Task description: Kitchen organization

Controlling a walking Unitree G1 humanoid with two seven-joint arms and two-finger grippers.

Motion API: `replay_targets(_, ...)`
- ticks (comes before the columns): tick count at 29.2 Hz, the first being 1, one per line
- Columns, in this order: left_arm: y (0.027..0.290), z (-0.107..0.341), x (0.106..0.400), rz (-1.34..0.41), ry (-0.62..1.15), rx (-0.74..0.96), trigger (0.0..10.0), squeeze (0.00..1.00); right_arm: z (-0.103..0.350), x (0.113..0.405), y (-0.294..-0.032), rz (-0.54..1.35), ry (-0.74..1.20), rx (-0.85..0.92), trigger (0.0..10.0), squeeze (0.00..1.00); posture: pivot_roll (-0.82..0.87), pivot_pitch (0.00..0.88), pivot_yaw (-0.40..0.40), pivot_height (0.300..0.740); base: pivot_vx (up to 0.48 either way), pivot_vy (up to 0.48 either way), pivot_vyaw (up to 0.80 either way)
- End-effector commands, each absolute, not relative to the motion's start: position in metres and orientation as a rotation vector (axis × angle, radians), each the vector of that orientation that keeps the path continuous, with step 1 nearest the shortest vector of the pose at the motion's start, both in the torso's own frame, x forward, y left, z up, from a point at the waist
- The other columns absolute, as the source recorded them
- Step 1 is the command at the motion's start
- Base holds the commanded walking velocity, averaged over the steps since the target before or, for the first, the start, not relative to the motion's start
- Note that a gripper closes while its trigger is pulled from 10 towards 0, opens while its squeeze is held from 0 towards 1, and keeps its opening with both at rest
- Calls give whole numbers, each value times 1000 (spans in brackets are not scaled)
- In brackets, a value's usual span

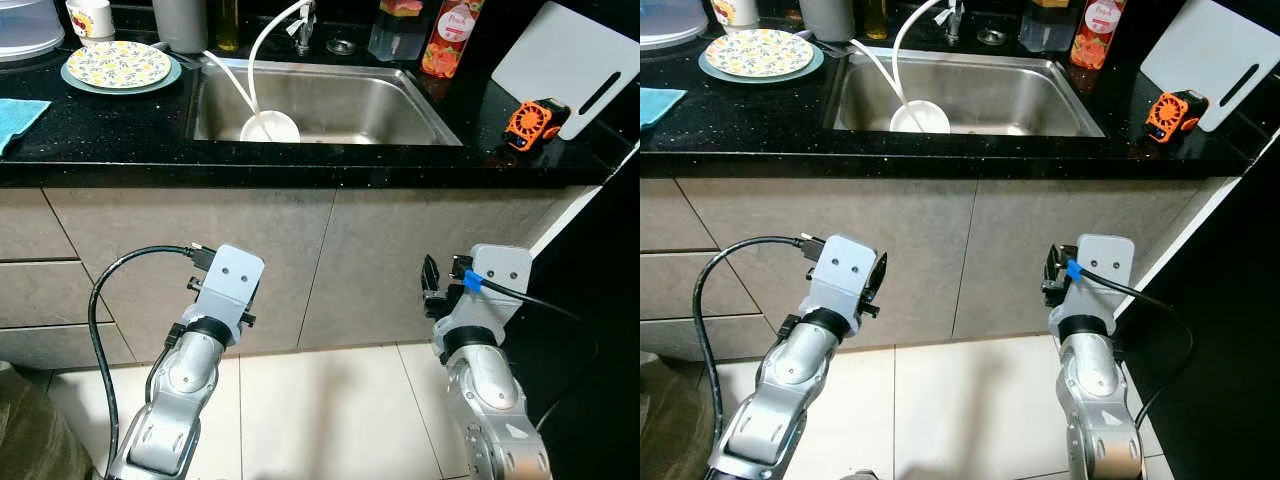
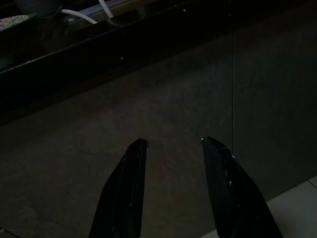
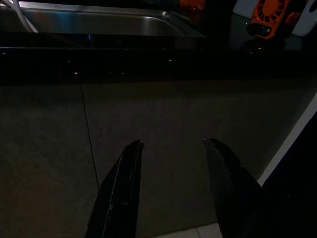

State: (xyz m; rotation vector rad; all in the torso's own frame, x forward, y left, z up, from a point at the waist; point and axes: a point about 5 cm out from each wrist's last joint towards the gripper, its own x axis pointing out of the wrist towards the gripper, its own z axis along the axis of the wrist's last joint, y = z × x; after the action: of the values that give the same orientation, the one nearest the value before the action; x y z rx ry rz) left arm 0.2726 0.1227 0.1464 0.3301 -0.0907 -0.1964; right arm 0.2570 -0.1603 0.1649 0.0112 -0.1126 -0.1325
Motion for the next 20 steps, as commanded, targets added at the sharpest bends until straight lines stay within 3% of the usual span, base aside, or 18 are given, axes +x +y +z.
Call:
replay_targets(1,121,144,273,-210,-78,328,10000,0,161,255,-166,-153,-99,10,10000,0,173,70,-76,740,0,0,0)
replay_targets(20,119,146,272,-212,-84,329,10000,0,161,256,-167,-159,-90,18,10000,0,167,79,-82,740,0,0,0)
